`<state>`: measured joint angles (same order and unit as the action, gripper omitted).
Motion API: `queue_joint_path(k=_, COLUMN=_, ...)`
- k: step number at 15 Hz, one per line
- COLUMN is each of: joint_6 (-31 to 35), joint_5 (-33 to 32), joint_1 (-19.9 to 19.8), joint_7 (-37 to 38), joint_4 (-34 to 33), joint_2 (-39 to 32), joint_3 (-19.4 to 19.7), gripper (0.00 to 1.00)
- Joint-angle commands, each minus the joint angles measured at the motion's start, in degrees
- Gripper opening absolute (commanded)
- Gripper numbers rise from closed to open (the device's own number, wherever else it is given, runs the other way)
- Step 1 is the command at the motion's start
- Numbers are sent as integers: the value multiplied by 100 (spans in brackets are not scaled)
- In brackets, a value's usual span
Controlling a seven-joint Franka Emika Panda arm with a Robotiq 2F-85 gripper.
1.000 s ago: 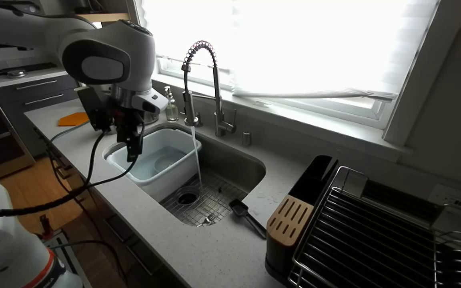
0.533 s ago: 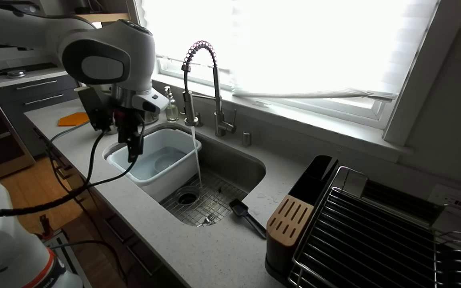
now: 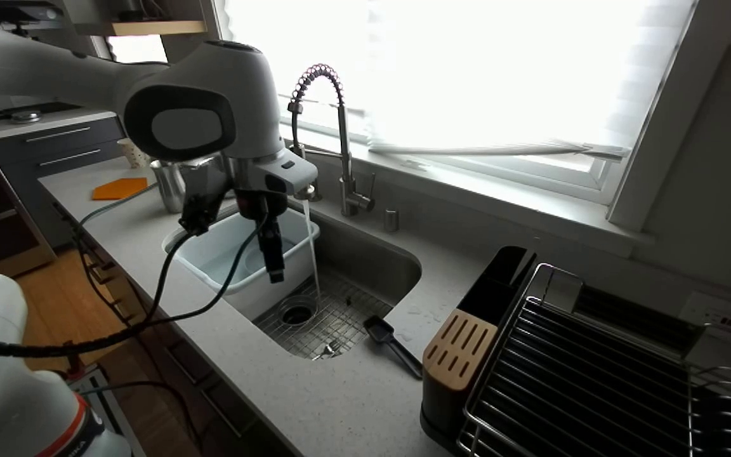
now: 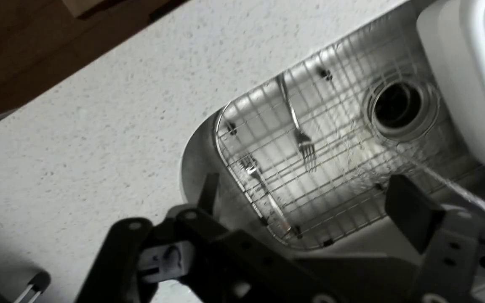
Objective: Pour the liquid on the black ladle into the sink then set the ladle back on the counter.
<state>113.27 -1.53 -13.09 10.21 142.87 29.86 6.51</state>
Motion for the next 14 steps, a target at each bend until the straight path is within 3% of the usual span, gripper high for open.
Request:
queue_joint_path(k=1, joint_6=999, joint_5=-245, joint_1=-378, joint_7=685, joint_4=-36, joint_2=-534, joint_3=47, gripper=100)
queue_joint_path(k=5, joint_6=2087, joint_5=-648, joint_1=-842, joint_7=1627, joint_4=-2, joint_2=-1097, joint_3=45, gripper=100)
queue_joint_path(k=6, joint_6=1707, joint_5=-430, joint_1=-615, joint_7=1194, joint_4=-4, joint_2=-822, joint_3=93, gripper=100)
queue_joint_path(k=14, joint_6=1867, joint_5=-324, joint_1=-657, joint_7=1387, joint_4=-131, joint_2=-1087, joint_3=157, gripper=100)
